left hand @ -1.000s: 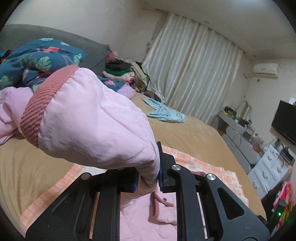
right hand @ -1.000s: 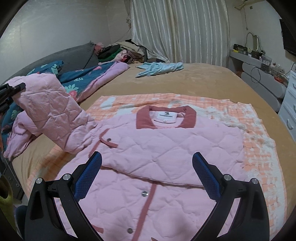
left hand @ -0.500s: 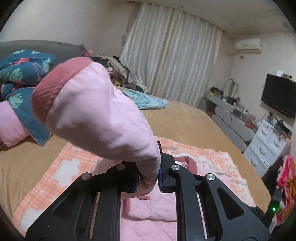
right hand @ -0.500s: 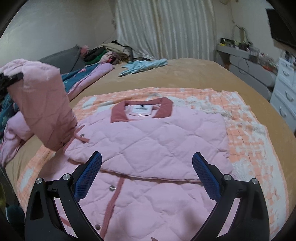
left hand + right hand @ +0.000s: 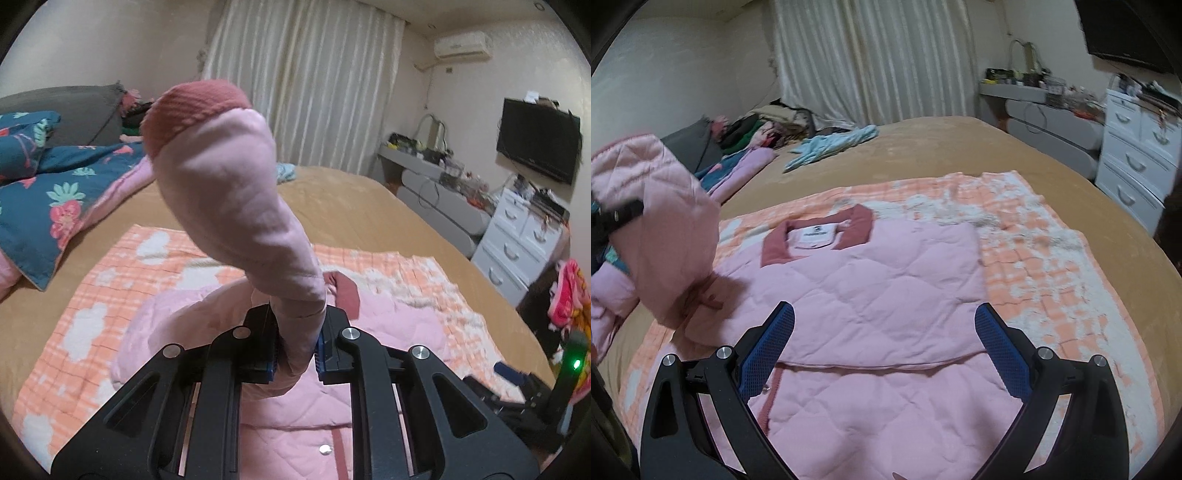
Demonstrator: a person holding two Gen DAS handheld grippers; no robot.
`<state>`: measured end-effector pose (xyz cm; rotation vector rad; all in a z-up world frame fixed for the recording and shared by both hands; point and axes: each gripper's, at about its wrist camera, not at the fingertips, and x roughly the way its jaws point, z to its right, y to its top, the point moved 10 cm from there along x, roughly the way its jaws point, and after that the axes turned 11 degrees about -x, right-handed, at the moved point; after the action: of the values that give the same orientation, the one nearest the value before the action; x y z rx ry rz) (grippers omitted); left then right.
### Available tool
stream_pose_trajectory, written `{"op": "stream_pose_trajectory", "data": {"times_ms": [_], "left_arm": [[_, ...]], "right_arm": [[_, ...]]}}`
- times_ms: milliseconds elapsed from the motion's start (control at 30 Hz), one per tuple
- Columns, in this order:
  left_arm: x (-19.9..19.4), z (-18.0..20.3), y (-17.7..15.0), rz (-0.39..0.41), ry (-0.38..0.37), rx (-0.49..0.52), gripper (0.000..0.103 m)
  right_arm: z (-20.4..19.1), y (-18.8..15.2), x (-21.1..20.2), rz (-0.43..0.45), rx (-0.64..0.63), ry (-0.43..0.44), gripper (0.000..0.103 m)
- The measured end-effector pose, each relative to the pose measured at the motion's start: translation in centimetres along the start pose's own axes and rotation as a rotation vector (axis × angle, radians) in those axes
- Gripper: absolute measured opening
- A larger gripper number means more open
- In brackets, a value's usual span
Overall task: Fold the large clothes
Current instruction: 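Carry the sleeve across the jacket front toward the right tool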
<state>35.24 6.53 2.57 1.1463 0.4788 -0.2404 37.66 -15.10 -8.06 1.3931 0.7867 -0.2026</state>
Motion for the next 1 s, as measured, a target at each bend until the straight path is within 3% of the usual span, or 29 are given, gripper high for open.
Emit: {"op": "stream_pose_trajectory", "data": {"times_ms": [333, 733, 1000], "left_arm": [[3.2, 2.9, -4.1, -0.080, 0.006, 0.096, 0.008], [7.0, 4.7, -10.4, -0.192, 0.045, 0.262, 0.009], [8.5, 5.8, -14.5, -0.256, 0.061, 0.398, 0.015]], "right_arm": [[3.6, -0.1, -0.6, 0.013, 0.067, -0.052, 0.098], [4.8, -0.4, -0.2, 0.004, 0.106, -0.062, 0.098], [5.5, -0.9, 0.4, -0.014, 0.134, -0.057, 0.098]]}}
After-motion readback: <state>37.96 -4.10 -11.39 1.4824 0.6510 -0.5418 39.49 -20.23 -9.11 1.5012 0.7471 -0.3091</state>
